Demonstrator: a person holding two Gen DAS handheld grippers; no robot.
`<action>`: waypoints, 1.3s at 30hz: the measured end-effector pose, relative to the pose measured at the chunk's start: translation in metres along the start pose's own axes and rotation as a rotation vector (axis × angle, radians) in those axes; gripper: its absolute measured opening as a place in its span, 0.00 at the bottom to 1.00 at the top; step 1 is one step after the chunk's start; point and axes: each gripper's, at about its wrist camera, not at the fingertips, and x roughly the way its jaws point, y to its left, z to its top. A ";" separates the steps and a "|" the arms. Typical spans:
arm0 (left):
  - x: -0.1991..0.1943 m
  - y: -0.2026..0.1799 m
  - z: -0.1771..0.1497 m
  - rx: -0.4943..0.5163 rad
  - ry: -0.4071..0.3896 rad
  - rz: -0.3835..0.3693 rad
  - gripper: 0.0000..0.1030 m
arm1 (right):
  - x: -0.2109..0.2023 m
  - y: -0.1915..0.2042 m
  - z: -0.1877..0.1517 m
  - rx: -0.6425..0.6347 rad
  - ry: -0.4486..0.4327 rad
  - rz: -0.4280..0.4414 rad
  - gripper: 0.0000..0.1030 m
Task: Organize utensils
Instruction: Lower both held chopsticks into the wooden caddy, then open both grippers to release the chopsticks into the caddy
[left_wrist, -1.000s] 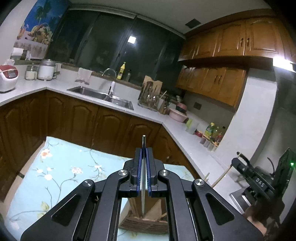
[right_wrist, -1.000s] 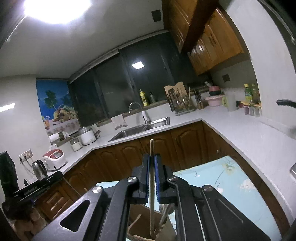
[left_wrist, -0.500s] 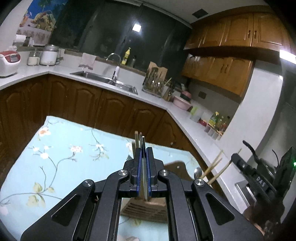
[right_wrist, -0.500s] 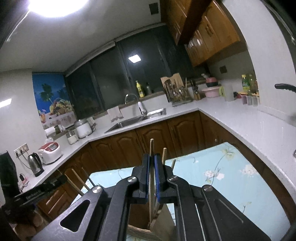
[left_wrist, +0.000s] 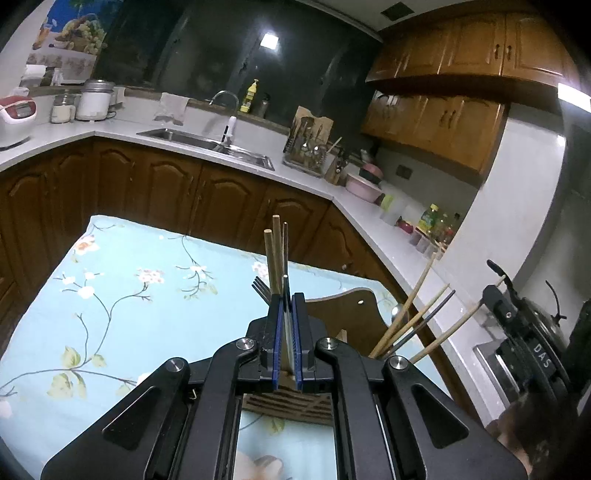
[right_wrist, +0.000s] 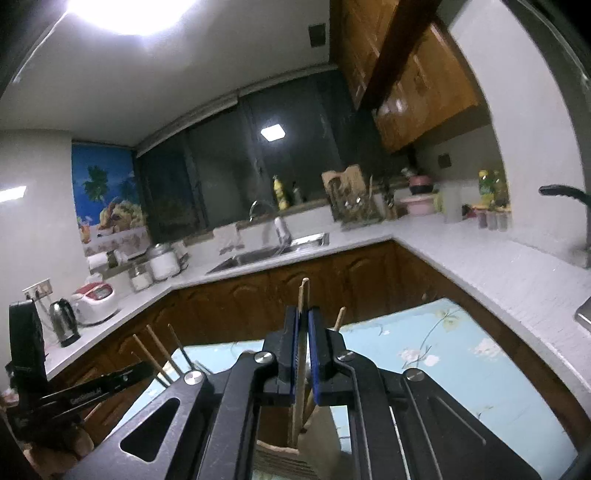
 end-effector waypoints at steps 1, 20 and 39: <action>0.000 0.000 0.000 -0.002 0.001 -0.001 0.04 | 0.001 0.000 0.000 -0.003 0.004 0.000 0.05; 0.006 0.003 0.005 -0.025 0.059 -0.011 0.08 | 0.037 -0.026 0.009 0.087 0.205 0.057 0.06; -0.042 0.022 -0.008 -0.066 -0.003 0.080 0.87 | 0.004 -0.039 0.010 0.162 0.148 0.058 0.89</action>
